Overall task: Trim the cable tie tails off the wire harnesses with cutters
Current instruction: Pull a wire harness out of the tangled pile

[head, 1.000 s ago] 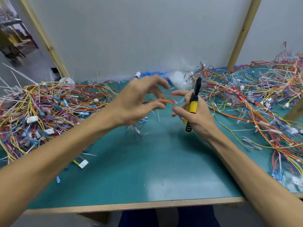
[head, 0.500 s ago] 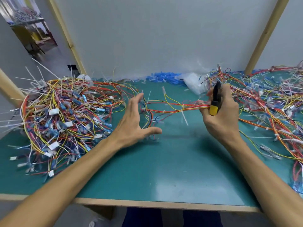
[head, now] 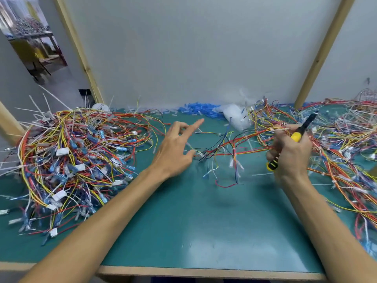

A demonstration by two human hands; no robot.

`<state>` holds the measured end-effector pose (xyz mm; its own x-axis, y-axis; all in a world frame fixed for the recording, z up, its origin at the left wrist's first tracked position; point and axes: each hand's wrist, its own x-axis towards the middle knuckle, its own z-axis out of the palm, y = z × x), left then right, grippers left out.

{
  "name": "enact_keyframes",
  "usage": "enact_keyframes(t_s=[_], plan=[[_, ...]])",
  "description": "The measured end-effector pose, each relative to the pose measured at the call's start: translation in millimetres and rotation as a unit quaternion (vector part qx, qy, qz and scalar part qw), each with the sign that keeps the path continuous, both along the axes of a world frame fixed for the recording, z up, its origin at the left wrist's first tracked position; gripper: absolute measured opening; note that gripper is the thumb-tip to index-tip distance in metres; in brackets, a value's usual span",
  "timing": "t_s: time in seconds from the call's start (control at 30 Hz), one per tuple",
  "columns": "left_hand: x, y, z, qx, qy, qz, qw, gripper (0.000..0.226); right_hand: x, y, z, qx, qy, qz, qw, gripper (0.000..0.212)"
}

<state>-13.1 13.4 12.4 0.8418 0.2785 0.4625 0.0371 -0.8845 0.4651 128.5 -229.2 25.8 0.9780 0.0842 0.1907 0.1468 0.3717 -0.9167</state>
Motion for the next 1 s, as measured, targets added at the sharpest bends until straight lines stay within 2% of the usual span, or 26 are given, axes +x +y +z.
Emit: enact_keyframes(t_s=[0.1,0.17,0.23,0.27,0.3,0.4,0.43,0.53,0.57,0.63,0.7,0.77,0.83,0.87,0.9,0.93,0.97,1.0], plan=[[14,-6,10,-0.007,0.071,-0.079,0.994,0.066,-6,-1,7,0.059,0.110,0.120,0.985,0.030],[17,-11,9,-0.060,0.093,-0.155,0.982,0.043,-6,-6,9,0.089,0.192,0.183,0.960,0.033],[16,-13,8,-0.140,0.070,-0.187,0.970,0.012,-3,-9,9,0.109,0.242,0.221,0.938,0.030],[16,-12,9,-0.189,0.054,-0.189,0.962,0.008,-1,-11,9,0.105,0.257,0.231,0.933,0.028],[18,-10,10,-0.253,0.030,-0.186,0.949,0.019,0,-11,8,0.091,0.265,0.238,0.930,0.026],[19,-1,24,-0.467,-0.047,-0.152,0.870,0.031,-4,-7,9,0.021,0.257,0.280,0.925,0.018],[21,1,28,-0.489,-0.071,-0.127,0.860,0.026,-6,-5,9,-0.008,0.249,0.296,0.922,0.019],[26,13,29,-0.424,-0.122,-0.029,0.897,0.016,-11,-2,7,-0.093,0.226,0.341,0.908,0.012],[26,19,27,-0.431,-0.133,-0.009,0.892,0.019,-11,-3,7,-0.113,0.227,0.360,0.898,0.012],[19,34,24,-0.511,-0.166,0.000,0.843,0.023,-8,-9,8,-0.131,0.231,0.417,0.869,0.017],[13,43,18,-0.627,-0.182,-0.003,0.757,0.027,-4,-16,8,-0.113,0.231,0.505,0.824,0.024],[9,43,12,-0.719,-0.189,0.004,0.669,0.028,-2,-20,6,-0.051,0.231,0.598,0.766,0.027],[8,39,9,-0.773,-0.208,0.005,0.599,0.019,-2,-19,3,0.046,0.248,0.655,0.712,0.025],[8,39,10,-0.799,-0.229,-0.001,0.556,0.016,-2,-17,1,0.081,0.258,0.655,0.706,0.028],[7,38,12,-0.822,-0.251,-0.010,0.511,0.029,-3,-14,-1,0.089,0.257,0.636,0.722,0.032],[6,40,13,-0.842,-0.268,-0.022,0.468,0.052,-3,-12,-3,0.072,0.242,0.607,0.754,0.037],[4,42,14,-0.852,-0.278,-0.038,0.442,0.068,-4,-10,-5,0.039,0.219,0.577,0.786,0.042],[2,42,14,-0.848,-0.272,-0.054,0.451,0.071,-4,-8,-6,0.003,0.198,0.557,0.807,0.045]])
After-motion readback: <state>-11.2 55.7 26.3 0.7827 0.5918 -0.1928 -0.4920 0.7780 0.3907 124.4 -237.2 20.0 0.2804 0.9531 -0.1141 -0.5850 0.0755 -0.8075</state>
